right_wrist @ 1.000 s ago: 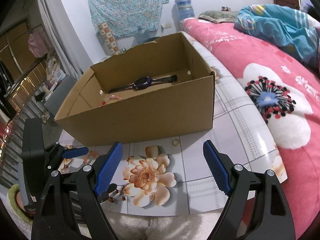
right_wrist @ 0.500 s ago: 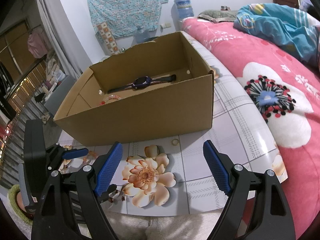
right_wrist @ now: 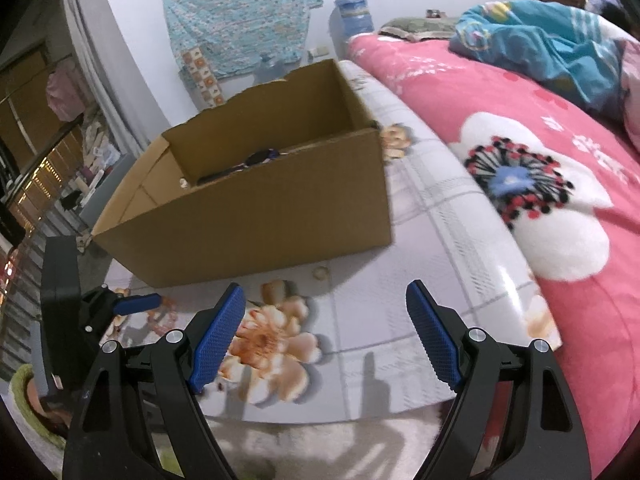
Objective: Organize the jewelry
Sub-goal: 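Lower the open left tool around the pink bead bracelet on the sheet, then lower the right tool onto the small gold ring beside the box and close it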
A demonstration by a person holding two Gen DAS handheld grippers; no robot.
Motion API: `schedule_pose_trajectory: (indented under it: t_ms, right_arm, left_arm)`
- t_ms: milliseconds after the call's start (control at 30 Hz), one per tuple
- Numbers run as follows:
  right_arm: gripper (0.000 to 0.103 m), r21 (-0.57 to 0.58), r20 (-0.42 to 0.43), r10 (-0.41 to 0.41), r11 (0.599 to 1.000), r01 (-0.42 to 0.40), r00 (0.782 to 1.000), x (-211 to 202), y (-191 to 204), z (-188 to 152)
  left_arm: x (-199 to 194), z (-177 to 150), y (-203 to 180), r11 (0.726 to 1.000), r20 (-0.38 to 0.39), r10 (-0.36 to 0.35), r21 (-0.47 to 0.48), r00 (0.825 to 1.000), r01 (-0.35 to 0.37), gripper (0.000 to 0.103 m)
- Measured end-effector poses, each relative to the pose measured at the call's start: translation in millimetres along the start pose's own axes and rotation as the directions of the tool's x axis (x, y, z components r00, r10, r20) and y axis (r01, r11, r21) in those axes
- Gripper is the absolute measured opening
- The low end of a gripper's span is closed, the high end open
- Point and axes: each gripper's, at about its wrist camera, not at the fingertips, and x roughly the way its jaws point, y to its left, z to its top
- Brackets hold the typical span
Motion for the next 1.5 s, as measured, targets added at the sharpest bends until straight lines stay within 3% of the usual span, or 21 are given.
schedule_pose_trajectory:
  t_ms: [67, 233, 567, 1033, 1133, 1267, 1500]
  right_arm:
    - [0.078, 0.008, -0.004, -0.009, 1.0, 0.009, 1.0, 0.1, -7.1, -5.7]
    - [0.061, 0.019, -0.037, -0.005, 1.0, 0.006, 0.999, 14.2, -15.5, -11.7]
    - [0.037, -0.081, -0.045, 0.009, 0.997, -0.013, 0.999, 54.5, 8.1, -0.1]
    - [0.023, -0.267, -0.027, -0.076, 0.961, 0.067, 0.997, 78.6, 34.5, -0.9]
    - [0.02, -0.285, -0.028, -0.091, 0.955, 0.08, 0.995, 76.1, 36.4, -2.8]
    - [0.01, -0.309, -0.039, -0.1, 0.948, 0.083, 0.994, 78.7, 47.9, -2.0]
    - [0.009, -0.272, -0.038, -0.082, 0.96, 0.069, 0.996, 73.2, 45.2, -1.9]
  left_arm:
    - [1.3, -1.6, 1.4, 1.0, 0.002, -0.002, -0.002, 1.0, 0.002, 0.097]
    - [1.8, -4.4, 3.2, 1.0, 0.012, 0.009, 0.007, 1.0, -0.009, 0.097]
    - [4.4, -7.5, 11.5, 1.0, 0.041, 0.005, 0.03, 0.999, -0.006, 0.097]
    - [0.8, -13.2, 22.2, 0.999, 0.06, -0.008, 0.036, 0.998, 0.006, 0.097]
    - [1.0, -13.4, 21.8, 0.999, 0.061, -0.007, 0.036, 0.998, 0.005, 0.097]
    - [0.1, -15.0, 23.2, 0.999, 0.06, -0.006, 0.033, 0.998, 0.004, 0.097]
    - [2.1, -9.7, 18.0, 1.0, 0.059, 0.0, 0.027, 0.998, -0.001, 0.097]
